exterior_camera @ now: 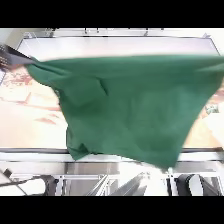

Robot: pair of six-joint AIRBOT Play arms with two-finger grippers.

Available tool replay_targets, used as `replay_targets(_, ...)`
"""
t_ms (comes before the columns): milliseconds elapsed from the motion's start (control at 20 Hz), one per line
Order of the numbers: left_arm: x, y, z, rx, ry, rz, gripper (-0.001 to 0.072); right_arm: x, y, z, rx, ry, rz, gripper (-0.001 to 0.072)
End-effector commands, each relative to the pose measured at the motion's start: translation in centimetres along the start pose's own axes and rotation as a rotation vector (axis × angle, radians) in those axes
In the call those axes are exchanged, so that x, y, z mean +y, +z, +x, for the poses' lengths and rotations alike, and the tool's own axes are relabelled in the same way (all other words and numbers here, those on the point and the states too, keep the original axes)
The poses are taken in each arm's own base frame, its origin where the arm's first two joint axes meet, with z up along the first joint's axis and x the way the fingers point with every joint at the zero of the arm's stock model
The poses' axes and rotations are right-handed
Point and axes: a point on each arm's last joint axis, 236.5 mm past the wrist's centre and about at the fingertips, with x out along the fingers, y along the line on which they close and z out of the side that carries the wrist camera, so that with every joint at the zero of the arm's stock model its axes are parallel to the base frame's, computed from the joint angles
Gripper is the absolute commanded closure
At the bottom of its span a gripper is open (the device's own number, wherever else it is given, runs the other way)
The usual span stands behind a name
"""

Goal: Fold the shirts.

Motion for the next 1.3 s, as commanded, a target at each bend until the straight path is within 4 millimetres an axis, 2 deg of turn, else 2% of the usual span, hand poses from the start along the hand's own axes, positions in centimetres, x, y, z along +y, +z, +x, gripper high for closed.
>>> replay_targets(0, 9.8, -1.4, 7.8, 0.153, -0.08, -0.22, 0.0673, -9.2, -11.9, 3.3, 0.189, -0.135, 0.196, 0.0693)
replay_targets(100, 14.1, -1.1, 11.1, 0.194, -0.11, -0.284, 0.0673, -11.3, -16.3, 6.2, 0.255, -0.146, 0.238, 0.0693)
replay_targets(200, 17.2, -1.0, 13.7, 0.228, -0.116, -0.344, 0.0673, -12.6, -19.3, 9.1, 0.261, -0.132, 0.302, 0.0693)
replay_targets(300, 19.5, 0.2, 15.4, 0.203, -0.098, -0.333, 0.0674, -13.8, -21.4, 11.6, 0.259, -0.13, 0.351, 0.0693)
replay_targets(350, 20.7, 1.6, 15.9, 0.157, -0.073, -0.32, 0.0674, -14.3, -22.0, 12.7, 0.261, -0.129, 0.363, 0.0693)
replay_targets(450, 22.4, 4.2, 15.6, 0.057, -0.026, -0.301, 0.0671, -14.8, -22.4, 14.7, 0.27, -0.115, 0.368, 0.0692)
replay_targets(500, 22.8, 5.2, 15.1, 0.016, -0.007, -0.312, 0.0582, -15.0, -22.0, 15.5, 0.264, -0.107, 0.362, 0.0671)
replay_targets(550, 23.2, 5.8, 14.3, -0.018, 0.007, -0.337, 0.0344, -15.2, -21.2, 15.9, 0.25, -0.106, 0.364, 0.0494)
replay_targets(600, 23.4, 6.0, 13.1, -0.043, 0.017, -0.352, 0.0125, -15.2, -20.1, 16.1, 0.237, -0.099, 0.369, 0.0382)
replay_targets(650, 23.4, 6.0, 11.7, -0.059, 0.023, -0.362, -0.0005, -15.3, -19.2, 15.9, 0.248, -0.099, 0.375, 0.0383)
replay_targets(700, 23.3, 5.7, 10.3, -0.067, 0.025, -0.373, -0.0009, -15.6, -18.8, 15.1, 0.289, -0.111, 0.387, 0.0384)
replay_targets(800, 22.7, 4.1, 7.1, -0.042, 0.001, -0.398, -0.0008, -16.6, -19.0, 12.0, 0.416, -0.18, 0.393, 0.0388)
replay_targets(950, 21.1, 0.1, 4.0, 0.033, -0.053, -0.475, -0.0008, -17.5, -21.0, 4.4, 0.687, -0.337, 0.41, 0.0397)
replay_targets(1000, 20.6, -1.6, 3.5, 0.058, -0.06, -0.506, -0.0008, -17.4, -22.1, 1.6, 0.793, -0.397, 0.417, 0.0467)
replay_targets(1100, 20.3, -6.1, 3.3, 0.125, -0.009, -0.553, -0.0007, -16.4, -24.5, -3.8, 0.991, -0.515, 0.442, 0.0465)
replay_targets(1200, 20.8, -10.8, 3.4, 0.168, 0.088, -0.589, -0.0007, -15.6, -27.0, -7.6, 1.082, -0.616, 0.519, 0.0244)
replay_targets(1250, 21.0, -13.0, 3.5, 0.182, 0.13, -0.609, -0.0007, -15.2, -28.4, -8.9, 1.117, -0.637, 0.557, 0.0242)
